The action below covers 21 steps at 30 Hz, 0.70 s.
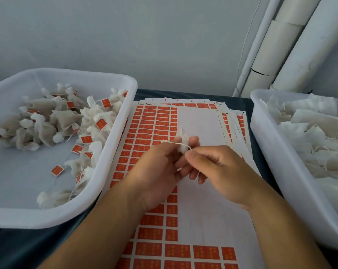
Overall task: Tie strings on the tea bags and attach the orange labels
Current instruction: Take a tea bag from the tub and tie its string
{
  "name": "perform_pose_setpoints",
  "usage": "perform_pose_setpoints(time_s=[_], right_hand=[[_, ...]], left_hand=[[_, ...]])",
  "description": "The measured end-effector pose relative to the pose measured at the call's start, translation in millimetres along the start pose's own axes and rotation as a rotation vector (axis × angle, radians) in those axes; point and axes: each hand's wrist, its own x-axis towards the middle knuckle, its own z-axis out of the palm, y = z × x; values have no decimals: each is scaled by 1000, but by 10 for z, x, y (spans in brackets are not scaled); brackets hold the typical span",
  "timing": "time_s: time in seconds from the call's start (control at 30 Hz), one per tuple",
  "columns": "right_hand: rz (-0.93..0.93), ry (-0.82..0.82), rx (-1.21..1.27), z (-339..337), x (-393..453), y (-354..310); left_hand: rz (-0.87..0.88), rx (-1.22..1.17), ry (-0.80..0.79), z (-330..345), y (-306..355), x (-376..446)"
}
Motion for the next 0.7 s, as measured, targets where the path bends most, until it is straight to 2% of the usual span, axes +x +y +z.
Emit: perform_pose_setpoints(time_s=[0.13,0.2,0.27,0.37,0.47,0.53,0.6,0.7], right_hand=[[96,10,26,-18,14,5],[165,47,120,-39,26,-3],[250,95,288,-71,39,-16],[337,153,524,-110,55,-9],[331,166,616,-123,63,22],[277,196,585,-127,68,43],[183,234,455,-124,65,49],[-5,258,176,-107,38,41]], left_hand=[[66,3,97,11,27,2],[107,90,165,-20,34,11],[120,221,217,-29,39,26],[44,448,302,-8,17,35],[65,837,228,-27,-19,4],[125,993,142,-66,-53,-11],[167,1078,89,-93,-93,-6],[240,1230,146,-102,-138,24]])
